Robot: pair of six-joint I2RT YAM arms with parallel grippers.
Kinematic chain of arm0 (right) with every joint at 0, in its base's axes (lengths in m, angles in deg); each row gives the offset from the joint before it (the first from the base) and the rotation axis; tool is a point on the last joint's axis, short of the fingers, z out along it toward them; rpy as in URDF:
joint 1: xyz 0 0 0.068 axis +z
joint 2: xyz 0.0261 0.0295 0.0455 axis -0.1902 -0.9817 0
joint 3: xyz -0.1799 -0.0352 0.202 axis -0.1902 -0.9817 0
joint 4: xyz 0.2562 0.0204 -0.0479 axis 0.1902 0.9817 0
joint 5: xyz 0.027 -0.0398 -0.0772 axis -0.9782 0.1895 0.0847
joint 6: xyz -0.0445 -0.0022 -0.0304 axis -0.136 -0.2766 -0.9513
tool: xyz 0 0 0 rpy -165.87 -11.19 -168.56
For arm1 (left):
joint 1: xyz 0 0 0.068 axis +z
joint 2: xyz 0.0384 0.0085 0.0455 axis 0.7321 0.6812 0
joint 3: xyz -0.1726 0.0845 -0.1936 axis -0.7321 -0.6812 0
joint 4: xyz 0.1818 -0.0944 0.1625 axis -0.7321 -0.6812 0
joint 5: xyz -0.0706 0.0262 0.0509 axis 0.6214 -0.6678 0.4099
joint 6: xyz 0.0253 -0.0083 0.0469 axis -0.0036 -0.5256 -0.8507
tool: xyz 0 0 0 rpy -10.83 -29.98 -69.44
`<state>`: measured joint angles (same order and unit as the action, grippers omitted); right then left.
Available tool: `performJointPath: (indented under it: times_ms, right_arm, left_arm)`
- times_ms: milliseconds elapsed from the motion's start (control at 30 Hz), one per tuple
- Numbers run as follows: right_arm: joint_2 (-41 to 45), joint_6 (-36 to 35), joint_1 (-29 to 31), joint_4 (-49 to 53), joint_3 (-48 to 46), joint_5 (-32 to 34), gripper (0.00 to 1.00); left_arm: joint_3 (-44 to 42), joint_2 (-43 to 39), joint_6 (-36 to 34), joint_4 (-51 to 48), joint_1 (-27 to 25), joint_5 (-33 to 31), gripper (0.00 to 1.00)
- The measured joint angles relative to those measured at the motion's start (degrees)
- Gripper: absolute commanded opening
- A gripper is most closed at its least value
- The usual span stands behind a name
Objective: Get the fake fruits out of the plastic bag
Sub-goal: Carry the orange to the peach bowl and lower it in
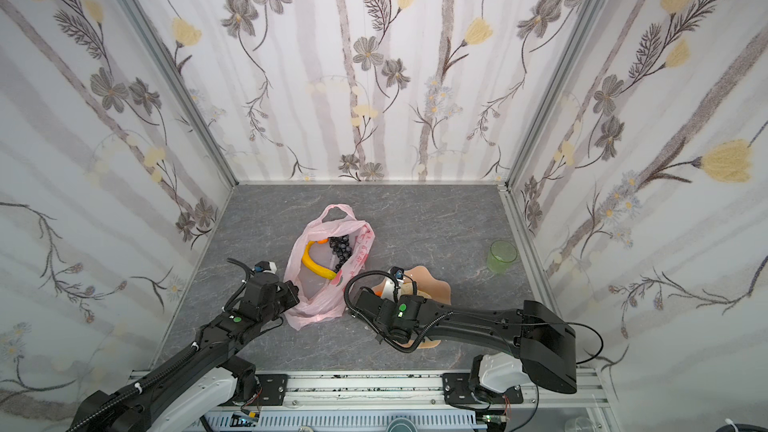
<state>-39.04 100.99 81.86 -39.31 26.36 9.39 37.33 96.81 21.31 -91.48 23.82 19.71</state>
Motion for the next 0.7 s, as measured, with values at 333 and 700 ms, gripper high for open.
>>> performJointPath:
  times_ms: [333,700]
  right_arm:
    - [-1.7,2.6,1.0,1.6,0.4,0.3,0.63]
    - [-4.2,3.5,2.2,2.2,0.3,1.3,0.68]
  left_arm:
    - [-0.1,-0.3,0.0,0.0,0.0,0.0,0.0]
    - [-0.1,-0.2,0.0,0.0,0.0,0.0,0.0]
